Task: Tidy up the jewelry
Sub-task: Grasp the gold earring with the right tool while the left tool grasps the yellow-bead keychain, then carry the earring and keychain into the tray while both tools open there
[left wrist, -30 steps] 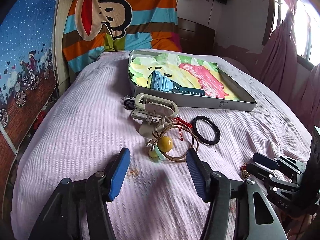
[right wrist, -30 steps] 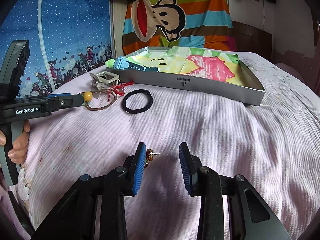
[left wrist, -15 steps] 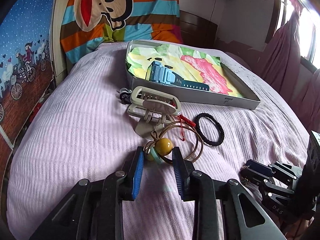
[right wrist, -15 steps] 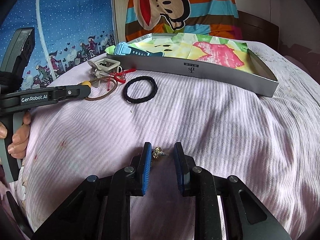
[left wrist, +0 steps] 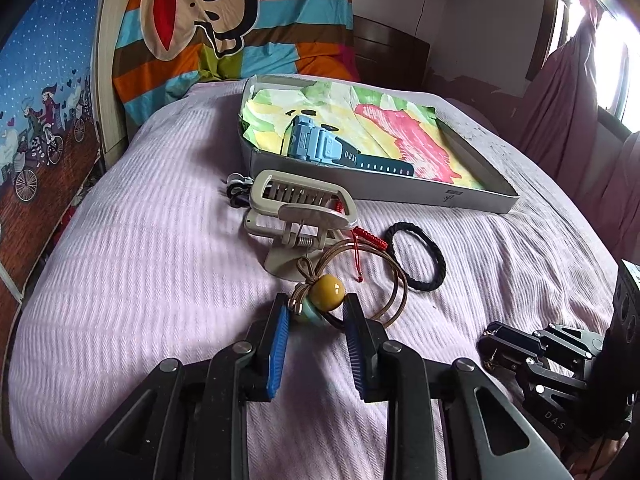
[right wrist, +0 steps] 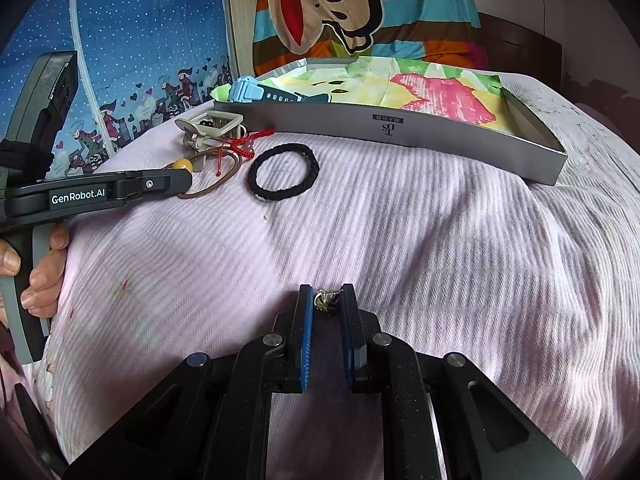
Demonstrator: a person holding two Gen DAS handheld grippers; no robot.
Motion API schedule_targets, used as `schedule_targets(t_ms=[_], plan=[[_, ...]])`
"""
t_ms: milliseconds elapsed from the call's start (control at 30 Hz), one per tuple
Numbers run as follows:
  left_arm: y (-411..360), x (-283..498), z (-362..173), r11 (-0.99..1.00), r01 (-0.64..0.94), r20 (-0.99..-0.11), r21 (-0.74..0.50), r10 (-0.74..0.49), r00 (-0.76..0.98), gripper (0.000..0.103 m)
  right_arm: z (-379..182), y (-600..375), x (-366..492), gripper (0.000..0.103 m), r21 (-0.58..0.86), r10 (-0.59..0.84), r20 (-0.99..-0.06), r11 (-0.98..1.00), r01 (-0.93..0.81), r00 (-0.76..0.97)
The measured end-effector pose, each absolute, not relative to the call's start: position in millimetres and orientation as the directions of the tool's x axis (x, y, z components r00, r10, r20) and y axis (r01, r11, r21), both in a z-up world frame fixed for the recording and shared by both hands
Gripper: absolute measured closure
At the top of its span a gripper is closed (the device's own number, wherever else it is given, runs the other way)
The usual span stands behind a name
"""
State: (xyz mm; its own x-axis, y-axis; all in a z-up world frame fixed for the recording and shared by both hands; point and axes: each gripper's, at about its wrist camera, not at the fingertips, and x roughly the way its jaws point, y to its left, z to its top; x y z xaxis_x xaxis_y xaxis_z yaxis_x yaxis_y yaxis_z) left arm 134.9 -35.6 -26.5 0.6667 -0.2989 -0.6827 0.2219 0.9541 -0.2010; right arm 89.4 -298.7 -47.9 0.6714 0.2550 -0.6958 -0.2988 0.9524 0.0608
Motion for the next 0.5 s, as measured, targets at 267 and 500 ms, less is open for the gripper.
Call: schedule_targets(t_ms=[267,500], plan=[[-39.5,119.6,-17.7,0.947,0.263,-0.646,-0.185,-0.318,0.694,0.079,-39.9,-300.7,80.2,0.091,0.065,0.283,-0.648,0.946,-0.319,0.707],[-40.1,117.4,-4.8,0.939,0.277,-0.607,-0.204,-0.343,0.717,0.084,-17.9,-298.4,78.3,0.091,0.035,0.297,-0.58,0.94,-0.341,0.759]])
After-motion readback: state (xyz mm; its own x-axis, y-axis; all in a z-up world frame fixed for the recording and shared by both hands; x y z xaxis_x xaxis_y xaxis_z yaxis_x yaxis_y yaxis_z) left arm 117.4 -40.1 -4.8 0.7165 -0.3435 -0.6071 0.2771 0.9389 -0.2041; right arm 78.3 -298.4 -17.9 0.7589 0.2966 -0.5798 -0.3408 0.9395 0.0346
